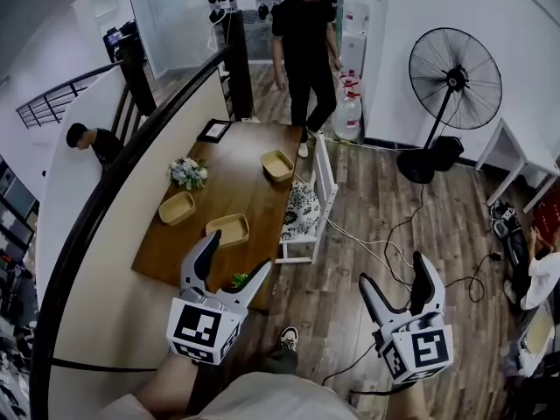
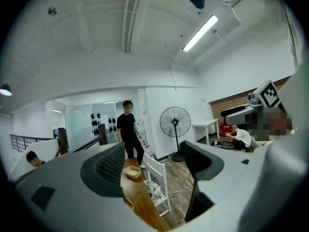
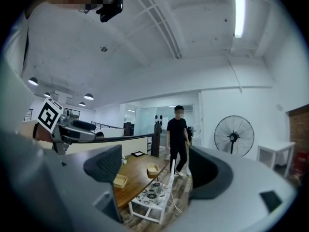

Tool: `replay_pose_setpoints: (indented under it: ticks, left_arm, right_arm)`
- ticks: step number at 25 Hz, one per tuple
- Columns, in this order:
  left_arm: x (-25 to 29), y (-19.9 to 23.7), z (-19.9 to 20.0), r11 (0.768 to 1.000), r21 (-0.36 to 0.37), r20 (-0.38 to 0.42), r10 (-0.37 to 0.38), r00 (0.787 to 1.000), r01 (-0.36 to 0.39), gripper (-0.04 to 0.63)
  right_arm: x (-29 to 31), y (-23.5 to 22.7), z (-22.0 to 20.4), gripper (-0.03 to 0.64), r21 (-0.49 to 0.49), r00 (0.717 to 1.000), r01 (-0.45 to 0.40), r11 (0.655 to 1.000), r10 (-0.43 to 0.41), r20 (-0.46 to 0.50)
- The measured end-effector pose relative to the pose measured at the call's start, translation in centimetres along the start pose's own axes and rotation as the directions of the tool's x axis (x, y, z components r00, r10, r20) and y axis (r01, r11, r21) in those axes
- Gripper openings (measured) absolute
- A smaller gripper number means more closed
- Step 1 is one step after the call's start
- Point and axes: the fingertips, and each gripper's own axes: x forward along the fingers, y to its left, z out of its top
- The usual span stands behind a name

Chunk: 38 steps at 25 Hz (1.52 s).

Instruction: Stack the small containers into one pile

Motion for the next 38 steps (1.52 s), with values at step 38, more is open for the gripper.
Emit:
replay_pose_setpoints:
  ticks: [38]
  left_arm:
    - [27.6,20.2,-7.8,0.932,-0.179,-0.131,0.296,0.946,-0.316,0.375]
  right_arm:
    - [41.9,-5.4,-7.4,0.407,0.024,0.895,-0.404,0.914,0.401,-0.197]
